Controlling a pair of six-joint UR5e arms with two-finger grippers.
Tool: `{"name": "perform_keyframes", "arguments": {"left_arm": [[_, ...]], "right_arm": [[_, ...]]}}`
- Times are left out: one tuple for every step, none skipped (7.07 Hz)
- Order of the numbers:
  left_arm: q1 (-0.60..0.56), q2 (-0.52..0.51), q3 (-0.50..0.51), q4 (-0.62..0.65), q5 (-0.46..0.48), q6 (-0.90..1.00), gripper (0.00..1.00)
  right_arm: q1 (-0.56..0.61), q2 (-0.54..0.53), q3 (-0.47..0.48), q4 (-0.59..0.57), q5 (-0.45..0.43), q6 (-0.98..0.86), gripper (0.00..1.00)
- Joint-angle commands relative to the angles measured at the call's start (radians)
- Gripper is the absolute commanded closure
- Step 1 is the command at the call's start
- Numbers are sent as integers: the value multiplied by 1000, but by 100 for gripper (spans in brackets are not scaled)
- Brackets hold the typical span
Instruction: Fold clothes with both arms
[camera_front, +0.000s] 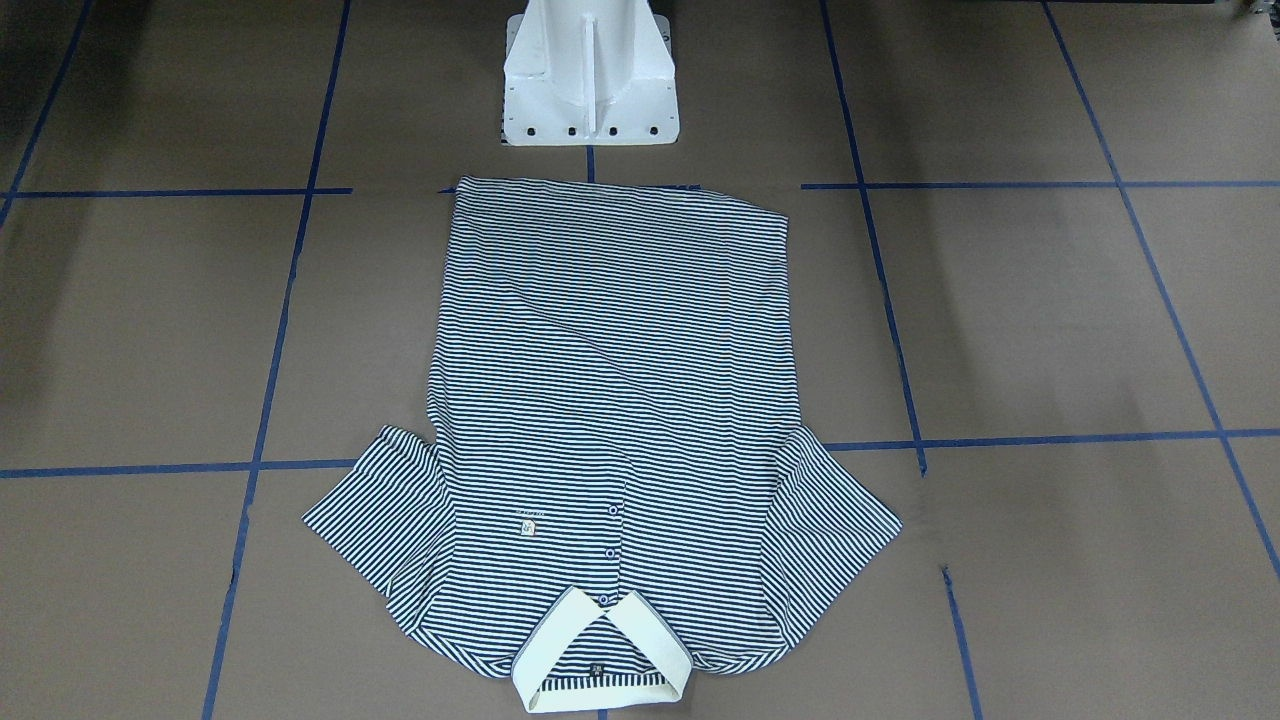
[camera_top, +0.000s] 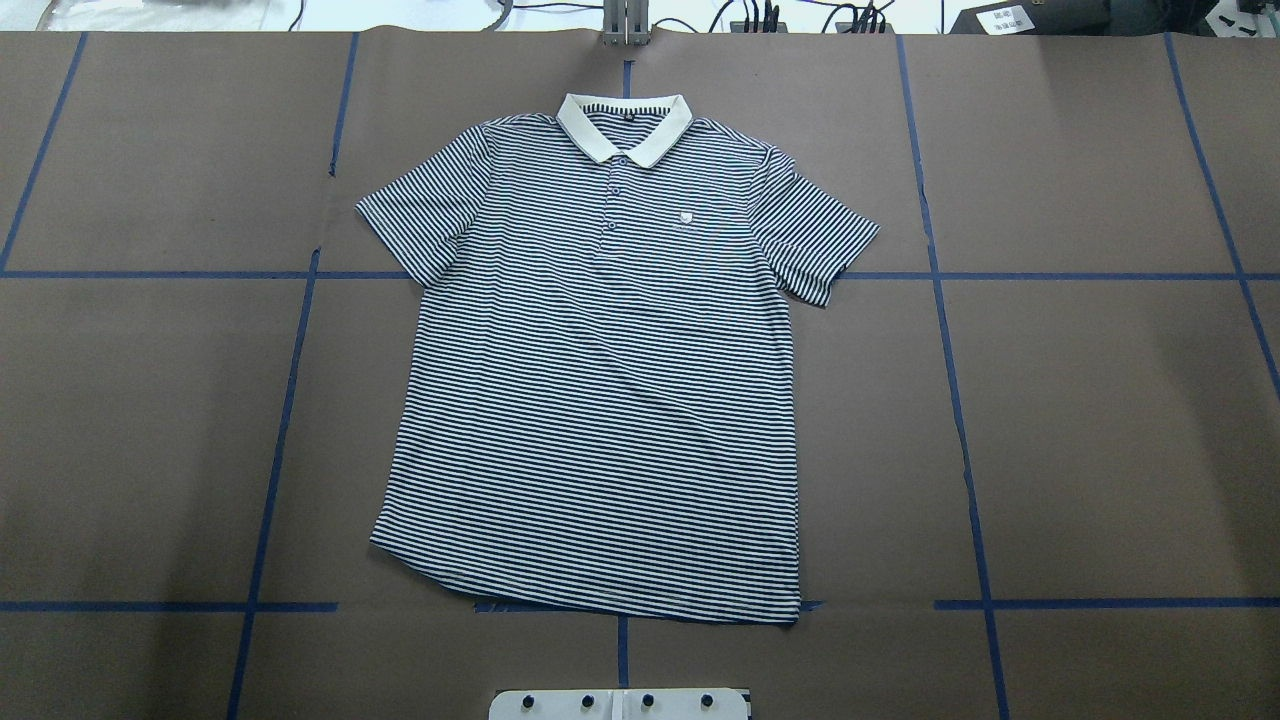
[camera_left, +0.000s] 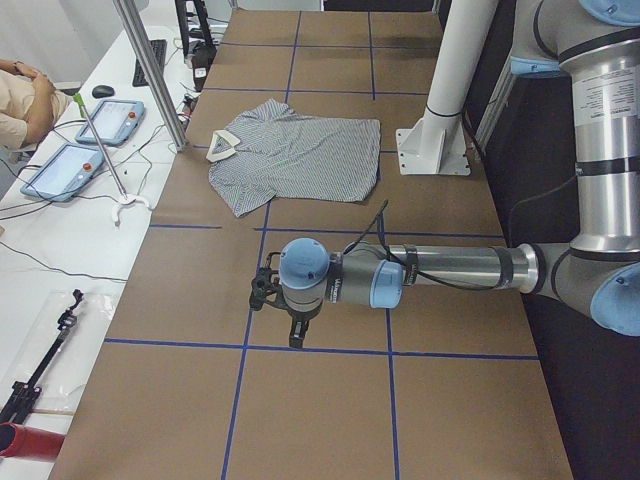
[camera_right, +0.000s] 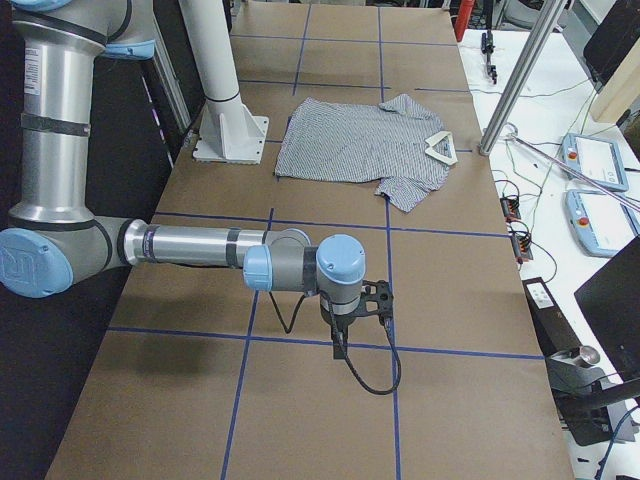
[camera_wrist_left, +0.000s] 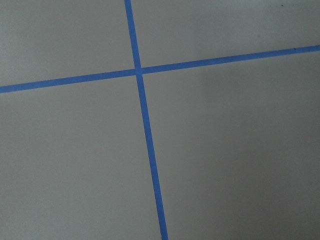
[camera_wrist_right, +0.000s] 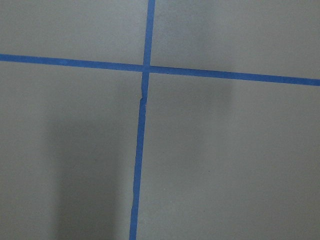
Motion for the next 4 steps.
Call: {"name": "perform_keyframes", "arguments": {"left_arm": [[2,2,0,-5,0,2,0],[2,1,0,-6,-2,-2,0],[2,1,-2,-6,-6,0,0],[3,-2,-14,-6,-3,2,0]], "right_arm": [[0,0,-2,-2,2,0,0],[0,0,-2,-2,3,0,0],[0,1,13,2,3,-2,0],[-9,3,19,9,2,1,0]]}}
